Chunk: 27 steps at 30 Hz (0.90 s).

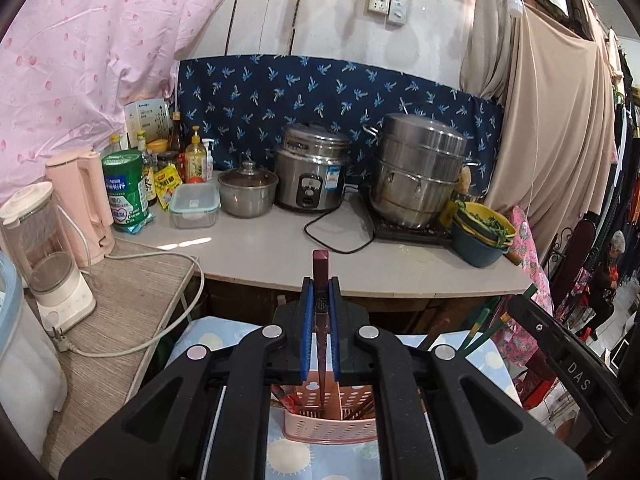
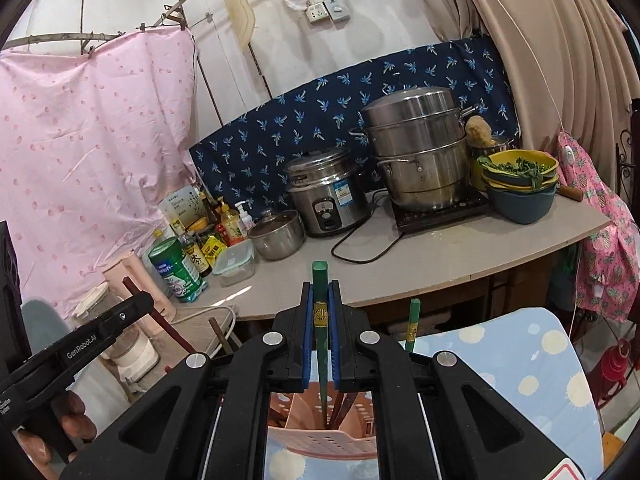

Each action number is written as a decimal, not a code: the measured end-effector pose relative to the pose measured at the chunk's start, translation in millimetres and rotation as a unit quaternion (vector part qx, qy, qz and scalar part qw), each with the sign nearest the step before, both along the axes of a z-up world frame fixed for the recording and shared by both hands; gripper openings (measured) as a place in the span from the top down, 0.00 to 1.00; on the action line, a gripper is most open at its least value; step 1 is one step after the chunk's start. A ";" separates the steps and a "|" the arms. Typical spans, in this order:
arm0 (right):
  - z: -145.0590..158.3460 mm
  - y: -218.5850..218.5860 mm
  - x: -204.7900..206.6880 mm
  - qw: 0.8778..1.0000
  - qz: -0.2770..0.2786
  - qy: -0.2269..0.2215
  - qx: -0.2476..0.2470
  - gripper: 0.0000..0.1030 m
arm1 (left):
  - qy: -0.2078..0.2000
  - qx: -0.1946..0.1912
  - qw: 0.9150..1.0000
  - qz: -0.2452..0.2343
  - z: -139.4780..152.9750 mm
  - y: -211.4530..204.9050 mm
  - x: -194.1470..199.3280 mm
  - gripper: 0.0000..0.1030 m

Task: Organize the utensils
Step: 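Lower both chopsticks into the pink basket and open both grippers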

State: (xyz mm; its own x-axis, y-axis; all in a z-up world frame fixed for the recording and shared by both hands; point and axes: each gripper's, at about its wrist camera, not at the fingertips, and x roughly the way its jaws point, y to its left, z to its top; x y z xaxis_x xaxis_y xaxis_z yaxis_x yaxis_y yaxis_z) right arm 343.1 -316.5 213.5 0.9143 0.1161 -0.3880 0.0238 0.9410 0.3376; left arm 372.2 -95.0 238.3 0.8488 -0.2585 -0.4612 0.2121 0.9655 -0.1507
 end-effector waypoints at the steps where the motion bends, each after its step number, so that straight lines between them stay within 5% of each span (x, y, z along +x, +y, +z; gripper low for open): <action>1: -4.6 0.2 1.9 1.000 0.000 0.004 0.000 0.93 | 0.002 0.001 1.000 -0.001 -3.6 -0.8 1.6 0.93; 13: -36.6 0.7 12.6 0.999 -0.002 0.034 0.002 0.93 | 0.020 0.002 1.000 -0.007 -28.9 -2.8 8.0 0.93; 18: -31.9 0.4 2.5 1.000 -0.004 0.026 0.010 0.79 | 0.017 0.012 1.000 -0.002 -30.6 -4.1 -1.0 0.91; 23: -21.5 5.8 -18.5 1.000 0.000 0.012 0.008 0.66 | 0.012 0.018 1.000 0.004 -27.7 -2.6 -16.4 0.67; 27: -16.4 15.0 -36.2 1.000 0.004 0.008 -0.007 0.64 | 0.006 0.025 1.000 0.006 -25.1 -1.4 -33.6 0.64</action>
State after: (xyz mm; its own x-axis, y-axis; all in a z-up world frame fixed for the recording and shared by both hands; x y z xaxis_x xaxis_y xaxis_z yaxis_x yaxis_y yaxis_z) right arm 306.8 -301.5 197.2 0.9070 0.1172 -0.4046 0.0224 0.9457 0.3241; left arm 338.6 -96.5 213.2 0.8456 -0.2253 -0.4840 0.1995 0.9743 -0.1049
